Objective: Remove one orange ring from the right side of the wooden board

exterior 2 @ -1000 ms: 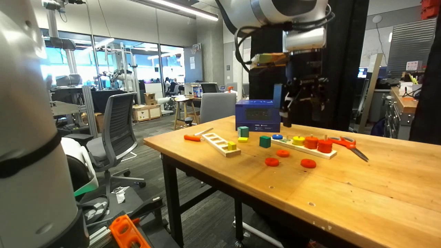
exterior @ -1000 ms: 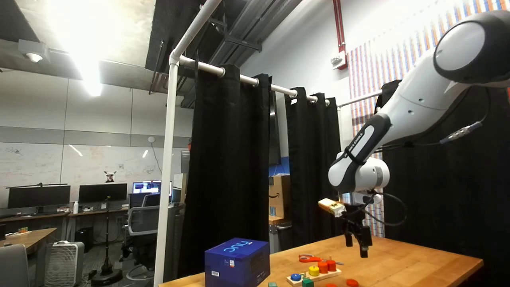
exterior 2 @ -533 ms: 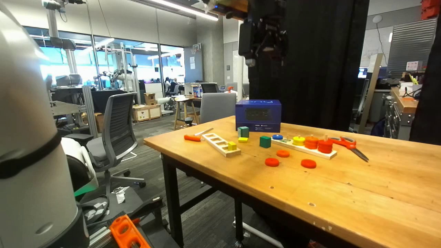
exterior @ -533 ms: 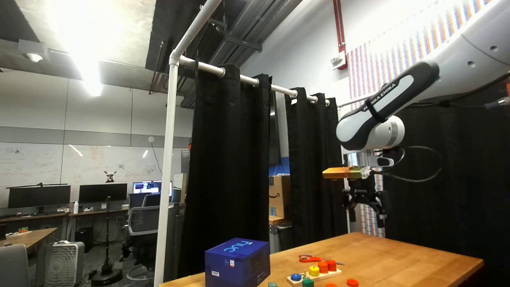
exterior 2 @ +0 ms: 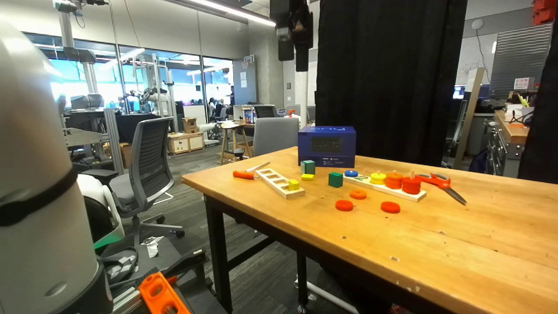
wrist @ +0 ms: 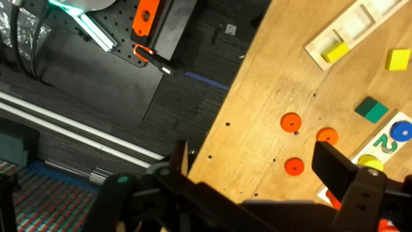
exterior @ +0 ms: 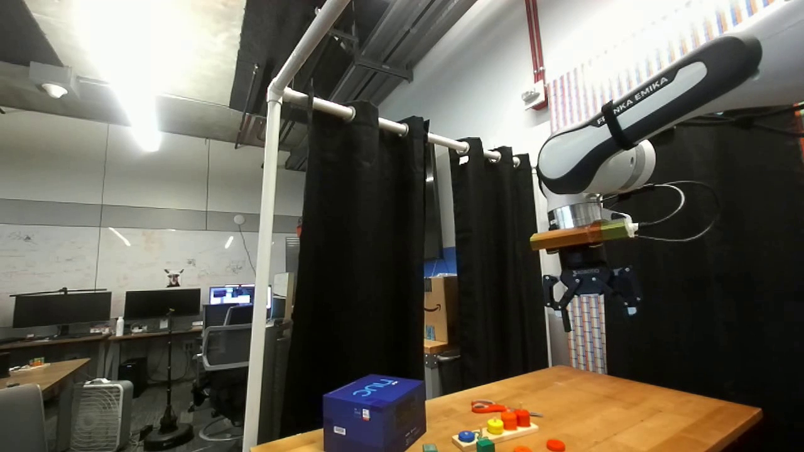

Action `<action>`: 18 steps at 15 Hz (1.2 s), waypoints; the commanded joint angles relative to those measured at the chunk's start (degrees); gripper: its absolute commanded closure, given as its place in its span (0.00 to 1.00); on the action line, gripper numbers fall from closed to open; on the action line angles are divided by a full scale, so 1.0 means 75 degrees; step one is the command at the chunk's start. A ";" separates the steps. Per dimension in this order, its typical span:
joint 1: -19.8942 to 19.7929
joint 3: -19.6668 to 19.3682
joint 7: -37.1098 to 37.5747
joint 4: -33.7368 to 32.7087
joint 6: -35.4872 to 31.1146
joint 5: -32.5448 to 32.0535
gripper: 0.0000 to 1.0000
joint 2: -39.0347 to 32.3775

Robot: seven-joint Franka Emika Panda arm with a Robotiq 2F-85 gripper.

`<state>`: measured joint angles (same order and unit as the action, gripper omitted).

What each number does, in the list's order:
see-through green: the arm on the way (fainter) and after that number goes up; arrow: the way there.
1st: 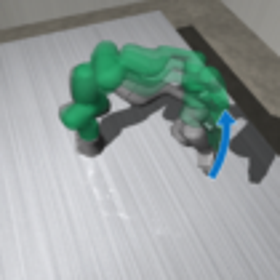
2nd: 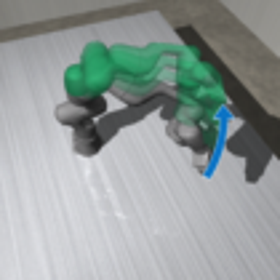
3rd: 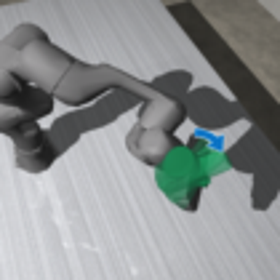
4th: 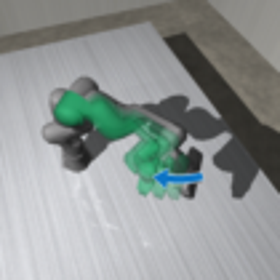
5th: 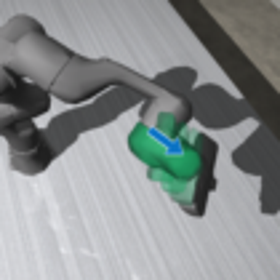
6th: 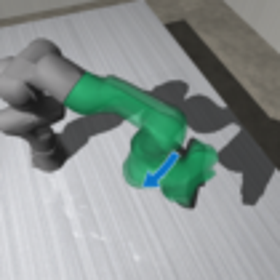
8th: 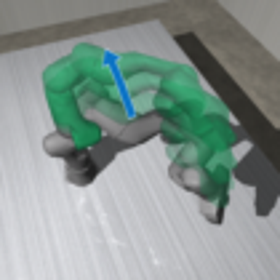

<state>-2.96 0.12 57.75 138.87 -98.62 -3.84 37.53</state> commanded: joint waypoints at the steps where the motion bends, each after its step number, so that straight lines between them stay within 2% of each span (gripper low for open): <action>1: 0.0125 0.0362 -0.1173 0.0096 0.0340 0.0128 0.00 0.0407; 8: 0.0643 0.0999 -0.3210 0.0583 0.0410 0.0150 0.00 0.0900; 18: 0.1208 0.0962 -0.6685 0.1239 0.0318 -0.0138 0.00 0.1960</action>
<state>4.17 7.96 14.23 146.30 -96.00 -3.60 47.45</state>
